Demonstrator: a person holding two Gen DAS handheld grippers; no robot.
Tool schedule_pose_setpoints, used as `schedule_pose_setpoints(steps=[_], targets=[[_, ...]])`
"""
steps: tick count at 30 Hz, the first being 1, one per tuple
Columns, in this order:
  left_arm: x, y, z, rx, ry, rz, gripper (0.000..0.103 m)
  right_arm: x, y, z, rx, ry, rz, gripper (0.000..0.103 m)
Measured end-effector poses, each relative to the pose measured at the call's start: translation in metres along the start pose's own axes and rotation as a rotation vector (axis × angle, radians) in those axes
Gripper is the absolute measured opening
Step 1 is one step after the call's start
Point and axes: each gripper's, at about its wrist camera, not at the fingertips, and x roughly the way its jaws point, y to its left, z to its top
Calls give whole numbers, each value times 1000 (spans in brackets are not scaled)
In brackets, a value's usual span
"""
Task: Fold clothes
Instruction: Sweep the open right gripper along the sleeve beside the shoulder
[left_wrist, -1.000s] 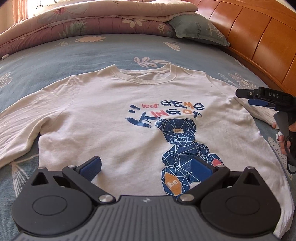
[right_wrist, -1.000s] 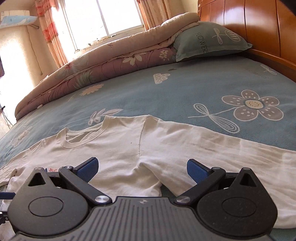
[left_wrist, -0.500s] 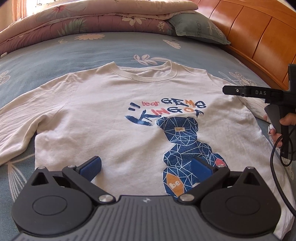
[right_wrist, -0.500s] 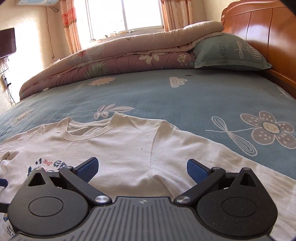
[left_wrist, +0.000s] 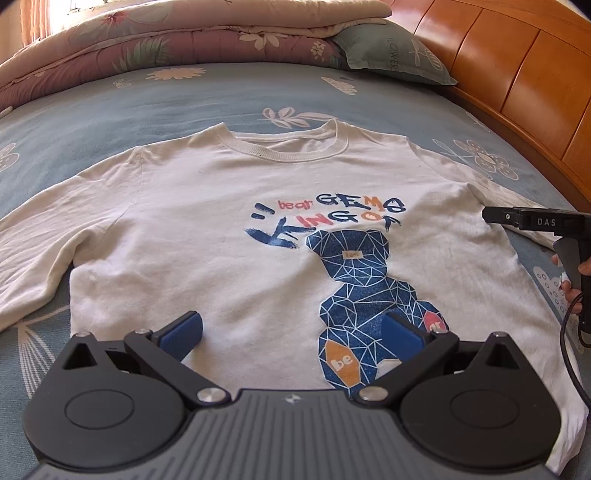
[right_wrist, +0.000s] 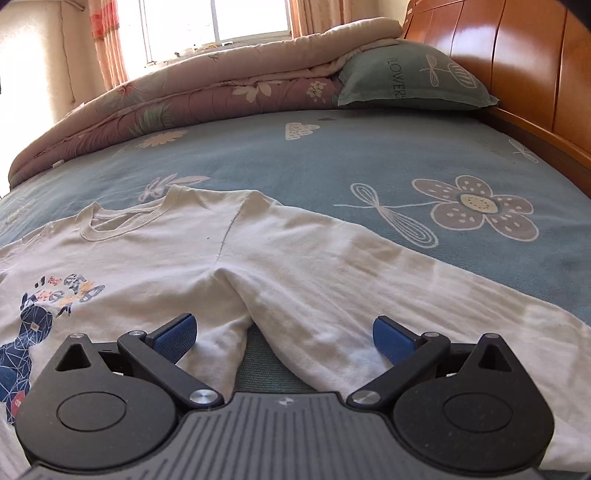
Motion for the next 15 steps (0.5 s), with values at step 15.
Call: schedule_pose_setpoints(steps=[15], targets=[[-9, -11, -1, 42, -15, -5, 102, 4, 21, 3, -28, 51, -21, 103]])
